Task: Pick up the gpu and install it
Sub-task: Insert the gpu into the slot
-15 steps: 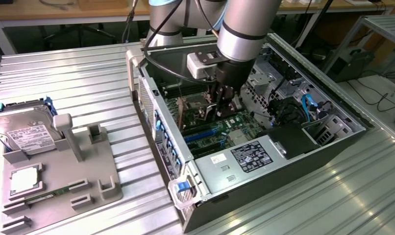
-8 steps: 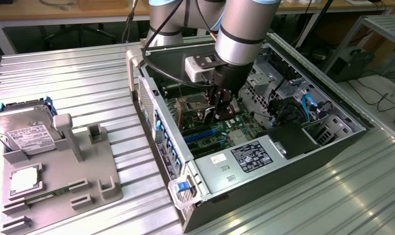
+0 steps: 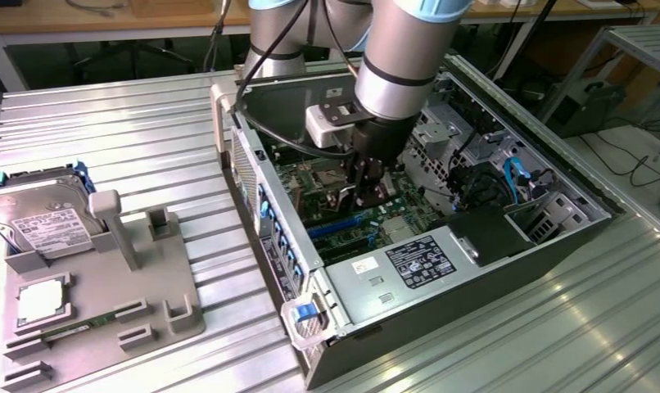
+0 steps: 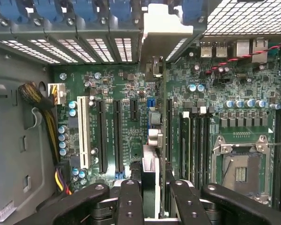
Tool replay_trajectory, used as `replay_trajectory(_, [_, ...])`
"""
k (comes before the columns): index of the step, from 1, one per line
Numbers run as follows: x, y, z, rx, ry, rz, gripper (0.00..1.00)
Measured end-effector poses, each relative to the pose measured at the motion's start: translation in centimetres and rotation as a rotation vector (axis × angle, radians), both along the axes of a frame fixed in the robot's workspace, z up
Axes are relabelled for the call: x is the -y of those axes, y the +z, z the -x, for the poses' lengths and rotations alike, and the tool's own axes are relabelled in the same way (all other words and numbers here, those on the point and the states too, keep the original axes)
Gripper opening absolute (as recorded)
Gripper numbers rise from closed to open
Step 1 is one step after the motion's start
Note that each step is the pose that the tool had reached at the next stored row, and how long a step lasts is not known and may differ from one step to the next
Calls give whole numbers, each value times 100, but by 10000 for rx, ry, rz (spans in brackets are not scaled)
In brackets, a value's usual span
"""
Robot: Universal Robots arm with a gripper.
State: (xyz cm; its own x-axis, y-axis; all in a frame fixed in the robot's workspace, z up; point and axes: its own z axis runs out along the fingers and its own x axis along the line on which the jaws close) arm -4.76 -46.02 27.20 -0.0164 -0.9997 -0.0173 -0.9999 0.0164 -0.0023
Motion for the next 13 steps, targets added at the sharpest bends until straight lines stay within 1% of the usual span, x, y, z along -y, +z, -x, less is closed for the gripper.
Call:
replay_trajectory(5, [17, -47, 17, 0, -1, -10, 28])
replay_trajectory(13, [18, -130, 65, -2, -1, -21, 28])
